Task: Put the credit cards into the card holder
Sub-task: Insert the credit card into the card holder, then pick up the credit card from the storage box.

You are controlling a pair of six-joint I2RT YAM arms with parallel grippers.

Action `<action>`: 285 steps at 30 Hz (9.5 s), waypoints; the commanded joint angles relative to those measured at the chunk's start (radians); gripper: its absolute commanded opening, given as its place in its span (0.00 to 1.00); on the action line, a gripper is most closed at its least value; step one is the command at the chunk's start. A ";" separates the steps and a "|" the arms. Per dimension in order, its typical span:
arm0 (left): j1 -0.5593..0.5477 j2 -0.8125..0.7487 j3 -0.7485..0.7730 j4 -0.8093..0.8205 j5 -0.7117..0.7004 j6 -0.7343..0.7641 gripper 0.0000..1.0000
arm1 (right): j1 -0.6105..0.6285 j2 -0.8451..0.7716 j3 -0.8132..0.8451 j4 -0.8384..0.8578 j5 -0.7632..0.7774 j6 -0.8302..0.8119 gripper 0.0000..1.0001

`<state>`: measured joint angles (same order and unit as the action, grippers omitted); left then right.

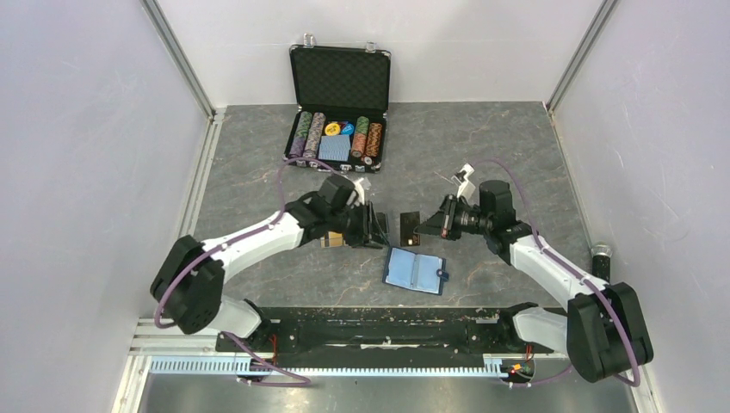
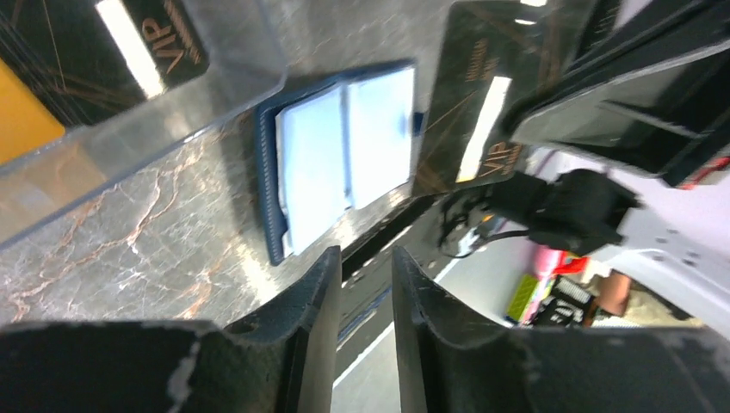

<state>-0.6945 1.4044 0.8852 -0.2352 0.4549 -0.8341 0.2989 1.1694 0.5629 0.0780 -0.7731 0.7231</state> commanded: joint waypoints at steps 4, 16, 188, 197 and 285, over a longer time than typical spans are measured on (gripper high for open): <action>-0.120 0.141 0.110 -0.189 -0.156 0.110 0.34 | -0.071 -0.097 -0.077 -0.201 0.079 -0.127 0.00; -0.173 0.267 0.115 -0.199 -0.203 0.116 0.33 | -0.096 -0.131 -0.196 -0.241 0.075 -0.159 0.00; 0.400 -0.013 0.087 -0.514 -0.336 0.358 0.53 | 0.121 0.285 0.292 -0.483 0.301 -0.335 0.97; 0.399 0.141 0.135 -0.475 -0.311 0.380 0.46 | 0.121 0.299 0.344 -0.504 0.308 -0.344 0.97; 0.246 0.245 0.220 -0.414 -0.291 0.276 0.31 | 0.309 0.765 0.970 -0.599 0.330 -0.444 0.64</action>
<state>-0.4530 1.6611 1.1168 -0.7113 0.1192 -0.5728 0.5819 1.8874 1.5036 -0.5880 -0.3683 0.2546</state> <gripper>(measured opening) 0.316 0.661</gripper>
